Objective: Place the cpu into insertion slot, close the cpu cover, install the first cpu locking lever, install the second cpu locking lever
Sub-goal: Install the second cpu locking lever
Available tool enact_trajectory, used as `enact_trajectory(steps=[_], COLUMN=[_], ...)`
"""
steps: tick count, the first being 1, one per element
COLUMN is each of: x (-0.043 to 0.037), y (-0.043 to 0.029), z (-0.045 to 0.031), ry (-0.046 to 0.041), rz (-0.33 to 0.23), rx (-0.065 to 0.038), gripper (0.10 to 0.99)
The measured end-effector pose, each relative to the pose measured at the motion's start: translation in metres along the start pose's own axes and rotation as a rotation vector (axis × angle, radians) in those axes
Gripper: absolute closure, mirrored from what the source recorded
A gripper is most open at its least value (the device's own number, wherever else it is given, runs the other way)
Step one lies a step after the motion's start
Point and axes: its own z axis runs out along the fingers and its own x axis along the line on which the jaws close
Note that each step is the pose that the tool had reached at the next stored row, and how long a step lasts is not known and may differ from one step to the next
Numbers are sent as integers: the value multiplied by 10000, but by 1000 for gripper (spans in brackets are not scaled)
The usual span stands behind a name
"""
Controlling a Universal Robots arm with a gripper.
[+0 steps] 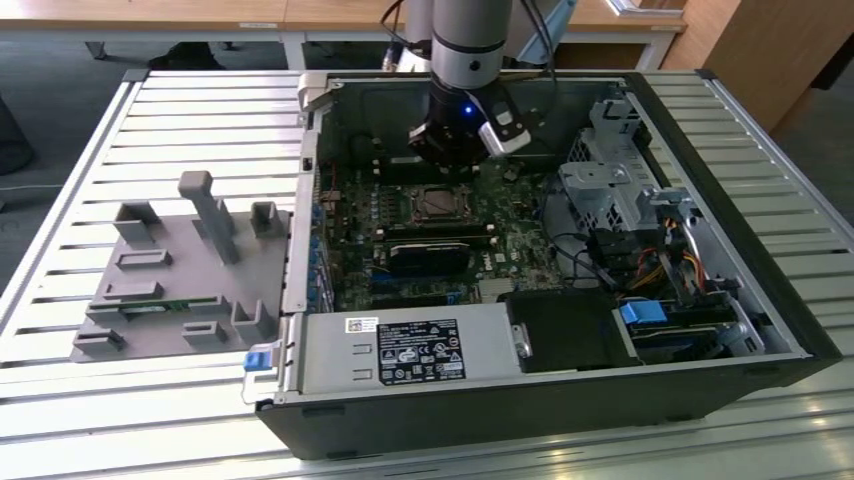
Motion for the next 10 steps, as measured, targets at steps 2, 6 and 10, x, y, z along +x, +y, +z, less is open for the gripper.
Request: enact_trajectory(steps=[2,6,10], x=[-1,-4,-6], y=[2,9,13], z=[-38,-147,-208], ry=[-1,8,23], rz=[0,0,0], rx=[-1,3,8], gripper=[980,980,980])
